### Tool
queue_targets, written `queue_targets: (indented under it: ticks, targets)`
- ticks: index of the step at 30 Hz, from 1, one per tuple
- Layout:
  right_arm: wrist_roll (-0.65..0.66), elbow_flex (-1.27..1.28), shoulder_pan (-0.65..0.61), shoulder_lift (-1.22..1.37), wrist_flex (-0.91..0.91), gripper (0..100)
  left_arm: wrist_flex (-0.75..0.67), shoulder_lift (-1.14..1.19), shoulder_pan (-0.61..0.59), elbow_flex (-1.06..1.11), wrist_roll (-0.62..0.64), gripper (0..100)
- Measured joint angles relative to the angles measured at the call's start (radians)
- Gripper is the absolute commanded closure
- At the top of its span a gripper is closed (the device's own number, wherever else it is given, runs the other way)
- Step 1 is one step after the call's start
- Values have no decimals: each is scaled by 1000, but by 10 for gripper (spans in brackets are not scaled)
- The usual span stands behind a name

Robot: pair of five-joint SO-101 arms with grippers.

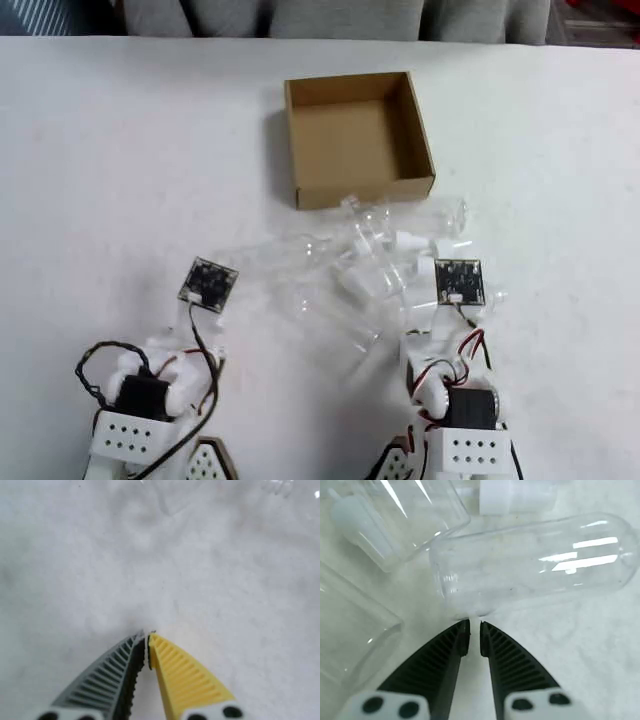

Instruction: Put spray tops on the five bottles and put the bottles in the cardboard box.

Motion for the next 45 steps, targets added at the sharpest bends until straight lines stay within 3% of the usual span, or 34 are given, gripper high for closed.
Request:
queue_targets:
  ticks: [23, 33, 37, 40, 45]
  targets:
    - [0, 0, 3, 0, -3, 981, -3, 0, 0, 0, 0, 976]
    - [0, 0, 129, -55, -103, 981, -301, 0, 2, 0, 0, 976]
    - [0, 0, 135, -55, -103, 981, -400, 0, 2, -5, -107, 976]
    - [0, 0, 135, -55, -103, 981, -387, 0, 2, -81, -189, 976]
    - [98, 0, 146, -55, -103, 981, -192, 3, 31, -330, -215, 976]
